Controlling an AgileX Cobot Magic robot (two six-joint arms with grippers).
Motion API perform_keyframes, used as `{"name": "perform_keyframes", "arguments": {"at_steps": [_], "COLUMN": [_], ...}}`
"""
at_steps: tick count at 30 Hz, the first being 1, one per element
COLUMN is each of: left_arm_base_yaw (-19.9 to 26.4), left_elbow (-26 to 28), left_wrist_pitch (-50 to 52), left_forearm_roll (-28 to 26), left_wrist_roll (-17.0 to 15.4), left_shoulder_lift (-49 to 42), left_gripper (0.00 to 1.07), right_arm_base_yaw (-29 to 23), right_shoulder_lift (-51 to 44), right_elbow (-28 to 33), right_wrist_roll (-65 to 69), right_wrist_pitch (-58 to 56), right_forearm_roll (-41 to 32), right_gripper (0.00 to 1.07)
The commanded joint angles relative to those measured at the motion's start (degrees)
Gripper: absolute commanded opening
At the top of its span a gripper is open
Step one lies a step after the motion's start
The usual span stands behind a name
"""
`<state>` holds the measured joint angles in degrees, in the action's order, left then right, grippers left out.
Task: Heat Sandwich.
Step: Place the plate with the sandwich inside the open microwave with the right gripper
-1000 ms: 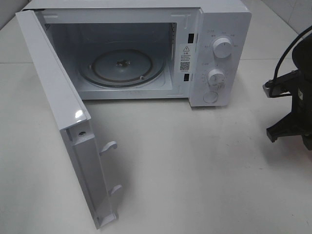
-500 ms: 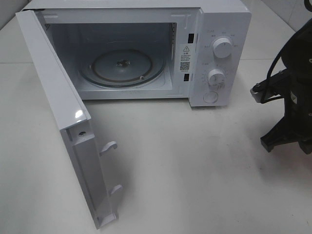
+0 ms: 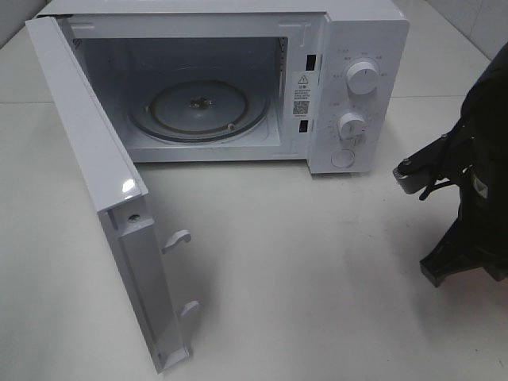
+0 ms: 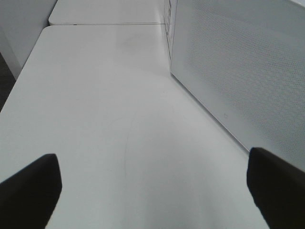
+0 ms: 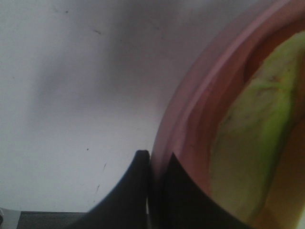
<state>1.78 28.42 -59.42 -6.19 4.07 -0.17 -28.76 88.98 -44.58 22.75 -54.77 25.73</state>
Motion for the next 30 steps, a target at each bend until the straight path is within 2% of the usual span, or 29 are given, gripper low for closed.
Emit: {"name": "perform_keyframes", "arguments": {"at_steps": [1,30], "left_arm_base_yaw": [0.17,0.17], "left_elbow": [-0.17,-0.17], "left_wrist_pitch": [0.52,0.52], "left_forearm_roll": [-0.17,-0.17], "left_wrist_roll": [-0.34,-0.34], "left_shoulder_lift": [-1.60,-1.60], "left_gripper": [1.01,1.01], "right_arm_base_yaw": [-3.27,-25.55], "right_shoulder_lift": [-1.95,-5.61], "right_elbow": [0.46,0.46], "right_wrist_roll": [0.06,-3.90], "right_wrist_pitch": [-2.41,-5.96], "right_forearm_roll": [0.74,0.74], "right_gripper": [0.01,0.01]}}
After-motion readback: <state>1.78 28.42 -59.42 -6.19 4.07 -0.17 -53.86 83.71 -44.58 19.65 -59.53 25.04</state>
